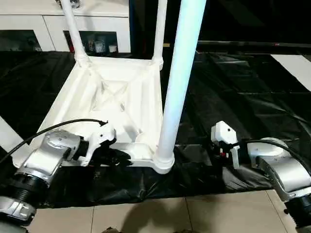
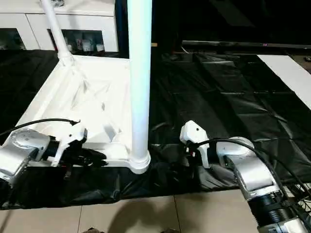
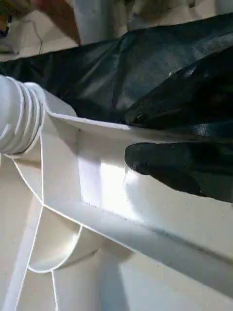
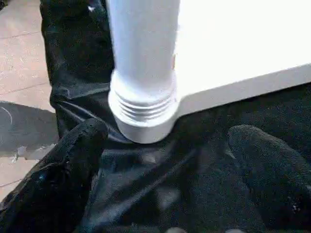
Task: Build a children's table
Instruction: Rotate table base, then rotate leg to tighten
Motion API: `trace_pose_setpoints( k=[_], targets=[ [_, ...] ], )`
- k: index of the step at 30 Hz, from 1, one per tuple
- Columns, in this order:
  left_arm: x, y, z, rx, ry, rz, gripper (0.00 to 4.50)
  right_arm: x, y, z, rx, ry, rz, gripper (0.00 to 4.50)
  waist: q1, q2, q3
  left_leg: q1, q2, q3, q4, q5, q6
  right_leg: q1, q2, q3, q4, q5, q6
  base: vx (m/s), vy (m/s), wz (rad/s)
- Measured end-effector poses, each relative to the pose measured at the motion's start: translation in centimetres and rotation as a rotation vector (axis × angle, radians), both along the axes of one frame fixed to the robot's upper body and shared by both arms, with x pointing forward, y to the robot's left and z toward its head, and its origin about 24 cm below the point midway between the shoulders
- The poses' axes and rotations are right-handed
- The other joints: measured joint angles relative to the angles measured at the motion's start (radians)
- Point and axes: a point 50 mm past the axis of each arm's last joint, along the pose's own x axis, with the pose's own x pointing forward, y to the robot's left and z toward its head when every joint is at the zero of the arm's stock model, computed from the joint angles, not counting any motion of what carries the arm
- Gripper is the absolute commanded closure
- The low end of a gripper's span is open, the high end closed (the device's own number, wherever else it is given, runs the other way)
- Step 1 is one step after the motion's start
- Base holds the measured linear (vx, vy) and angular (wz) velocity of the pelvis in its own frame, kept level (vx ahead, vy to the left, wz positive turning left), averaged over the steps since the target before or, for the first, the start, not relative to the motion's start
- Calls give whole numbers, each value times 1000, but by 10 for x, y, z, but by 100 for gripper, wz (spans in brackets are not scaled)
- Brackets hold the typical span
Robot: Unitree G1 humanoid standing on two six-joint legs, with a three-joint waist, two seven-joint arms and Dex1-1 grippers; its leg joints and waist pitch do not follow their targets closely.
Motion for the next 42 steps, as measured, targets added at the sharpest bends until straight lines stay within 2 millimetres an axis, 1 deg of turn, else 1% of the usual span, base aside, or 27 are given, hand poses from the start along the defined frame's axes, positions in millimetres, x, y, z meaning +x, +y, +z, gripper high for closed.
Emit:
trace_pose_setpoints(
  k=[4,6,7,9,12,13,14,15,17,20,22,24,25,26,29,31,33,38,39,42],
  targets=[
    [6,-17,-3,-17,-26,37,435,5,11,-5,21,-21,-25,0,-1,2,-1,0,0,-1,1,0,0,1,0,0,0,0,0,0,0,0],
    [8,-26,-4,-27,-42,46,440,8,16,-9,3,-32,-26,0,-4,2,-1,0,0,-1,1,0,0,0,-1,0,0,0,0,0,0,0],
    [9,-32,-5,-36,-46,47,447,12,17,-11,-12,-51,-43,0,-7,2,-1,0,0,-1,2,0,0,0,-1,0,-1,0,1,0,0,0],
    [11,-39,-6,-44,-55,41,447,21,21,-12,-30,-76,-74,0,-10,2,-1,0,0,-2,2,0,0,-1,-1,0,-1,0,1,0,0,0],
    [15,-46,-7,-44,-63,32,447,29,27,-14,-54,-105,-90,0,-4,3,-1,0,0,-1,2,0,0,-1,-1,0,0,0,1,0,0,0],
    [15,-48,-7,-45,-65,27,447,31,29,-15,-55,-106,-87,0,0,3,-2,0,0,-1,1,0,0,0,-1,-1,1,0,1,0,0,0],
    [17,-48,-7,-44,-67,27,447,32,30,-15,-52,-111,-92,0,2,3,-2,-1,0,0,1,0,0,0,-1,-1,2,0,1,0,0,0],
    [18,-47,-7,-42,-68,30,449,34,30,-16,-52,-111,-98,18,1,3,-2,-1,0,0,1,0,0,0,-1,0,2,0,1,0,0,0],
    [19,-47,-6,-42,-69,32,450,37,30,-17,-50,-103,-108,36,-1,3,-2,-1,0,0,1,0,0,0,-1,0,2,0,0,0,0,0],
    [19,-47,-6,-43,-70,29,450,37,29,-21,-51,-89,-114,46,-1,4,-2,-1,0,0,1,0,0,0,-1,0,2,0,0,0,0,0],
    [20,-46,-6,-42,-67,24,450,37,30,-24,-44,-79,-118,79,-1,4,-2,-1,0,0,1,0,0,0,-1,-1,2,0,0,0,0,0],
    [21,-46,-6,-42,-64,23,450,38,31,-26,-37,-70,-126,83,-1,5,-2,-1,0,0,1,0,0,0,-1,-1,3,1,0,0,0,0],
    [21,-45,-6,-42,-63,21,450,39,31,-26,-31,-67,-130,106,-2,5,-2,-1,0,0,1,0,0,0,-1,-1,3,1,0,0,0,0],
    [21,-45,-6,-39,-65,20,450,39,32,-26,-24,-65,-132,117,-2,5,-2,-1,0,0,1,0,0,0,-1,-1,3,1,0,0,0,0],
    [22,-43,-6,-37,-62,14,450,41,34,-28,22,-49,-157,128,-3,5,-2,-1,0,-1,1,0,0,0,-1,-1,2,1,1,0,0,0],
    [23,-42,-6,-38,-59,12,450,42,35,-30,41,-36,-167,156,-5,5,-2,-1,0,-1,1,0,0,0,-1,-1,2,1,0,0,0,0],
    [23,-41,-6,-38,-57,11,450,41,36,-30,52,-30,-169,170,-6,5,-2,-1,0,-1,1,0,0,0,-1,-1,2,1,0,0,0,0],
    [24,-40,-7,-40,-54,21,450,42,40,-33,76,-19,-185,176,-7,6,-3,0,0,-1,1,0,0,0,-1,-1,2,1,0,0,0,0],
    [24,-43,-8,-45,-53,26,450,42,41,-34,81,-16,-195,177,-7,6,-3,0,0,-1,1,0,0,0,-1,-1,2,1,1,0,0,0],
    [30,-50,-9,-40,-71,76,450,45,44,-38,100,-20,-294,178,-6,6,-3,0,0,-2,1,0,0,0,-1,-1,0,0,1,0,0,0]
  ],
)
